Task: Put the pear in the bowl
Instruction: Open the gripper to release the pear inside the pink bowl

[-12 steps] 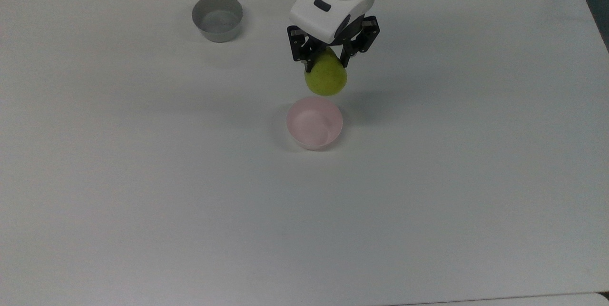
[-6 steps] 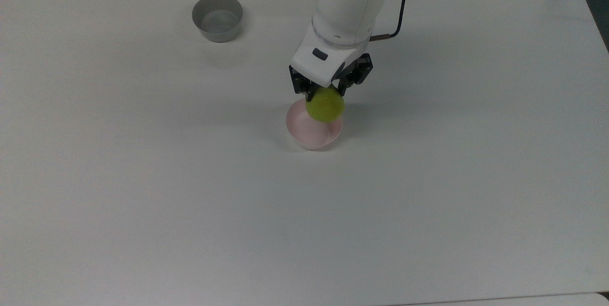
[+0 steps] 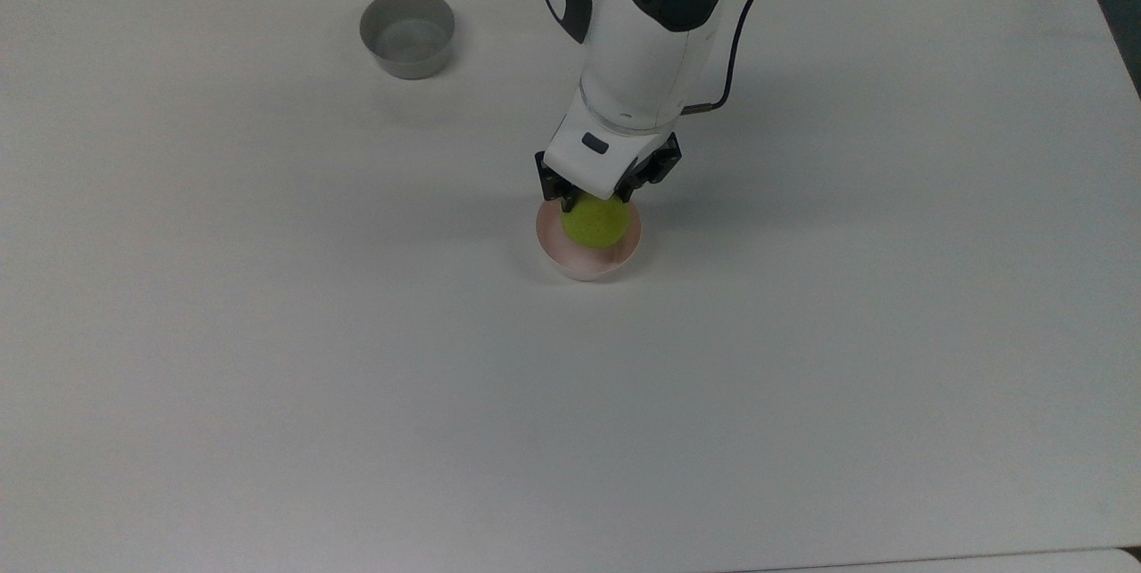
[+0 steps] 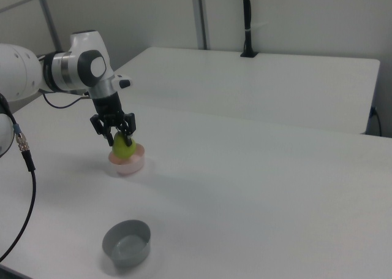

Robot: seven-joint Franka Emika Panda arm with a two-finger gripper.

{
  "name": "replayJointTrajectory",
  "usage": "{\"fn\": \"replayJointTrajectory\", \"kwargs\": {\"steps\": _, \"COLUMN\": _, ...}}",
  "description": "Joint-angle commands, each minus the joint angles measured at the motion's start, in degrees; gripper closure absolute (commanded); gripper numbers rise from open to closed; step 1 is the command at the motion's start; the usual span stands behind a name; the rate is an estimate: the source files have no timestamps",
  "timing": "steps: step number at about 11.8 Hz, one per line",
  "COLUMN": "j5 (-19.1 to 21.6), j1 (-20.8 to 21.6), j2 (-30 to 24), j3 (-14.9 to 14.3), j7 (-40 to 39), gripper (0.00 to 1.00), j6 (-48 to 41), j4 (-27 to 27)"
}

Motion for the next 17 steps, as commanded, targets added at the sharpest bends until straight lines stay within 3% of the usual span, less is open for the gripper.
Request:
{"fn": "replayJointTrajectory", "kwargs": {"steps": 1, "j5": -2.07, "j1": 0.01, "j2": -0.26, "j3": -0.48, "j7": 2.24, "gripper": 0.68, "j6": 5.06, "j4": -3.5}}
{"fn": "replayJointTrajectory", "kwargs": {"steps": 5, "j5": -3.13, "j1": -0.34, "j2": 0.8, "j3": -0.48, "j7": 2.34, "gripper": 0.64, "j6": 5.24, "j4": -3.5}}
{"fn": "replayJointTrajectory", "kwargs": {"steps": 8, "j5": -3.13, "j1": -0.34, "j2": 0.97, "j3": -0.48, "j7": 2.34, "gripper": 0.53, "j6": 5.24, "j4": -3.58}}
{"fn": "replayJointTrajectory", "kwargs": {"steps": 9, "j5": -3.13, "j1": -0.34, "j2": 0.97, "j3": -0.48, "j7": 2.34, "gripper": 0.37, "j6": 5.24, "j4": -3.58}}
{"fn": "replayJointTrajectory", "kwargs": {"steps": 11, "j5": -3.13, "j1": -0.34, "j2": 0.89, "j3": -0.48, "j7": 2.34, "gripper": 0.2, "j6": 5.15, "j4": -3.5}}
{"fn": "replayJointTrajectory", "kwargs": {"steps": 13, "j5": -3.13, "j1": -0.25, "j2": 0.89, "j3": -0.48, "j7": 2.34, "gripper": 0.11, "j6": 5.06, "j4": -3.5}}
{"fn": "replayJointTrajectory", "kwargs": {"steps": 17, "j5": -2.87, "j1": -0.34, "j2": -0.34, "j3": -0.48, "j7": 2.43, "gripper": 0.07, "j6": 4.19, "j4": -3.23}}
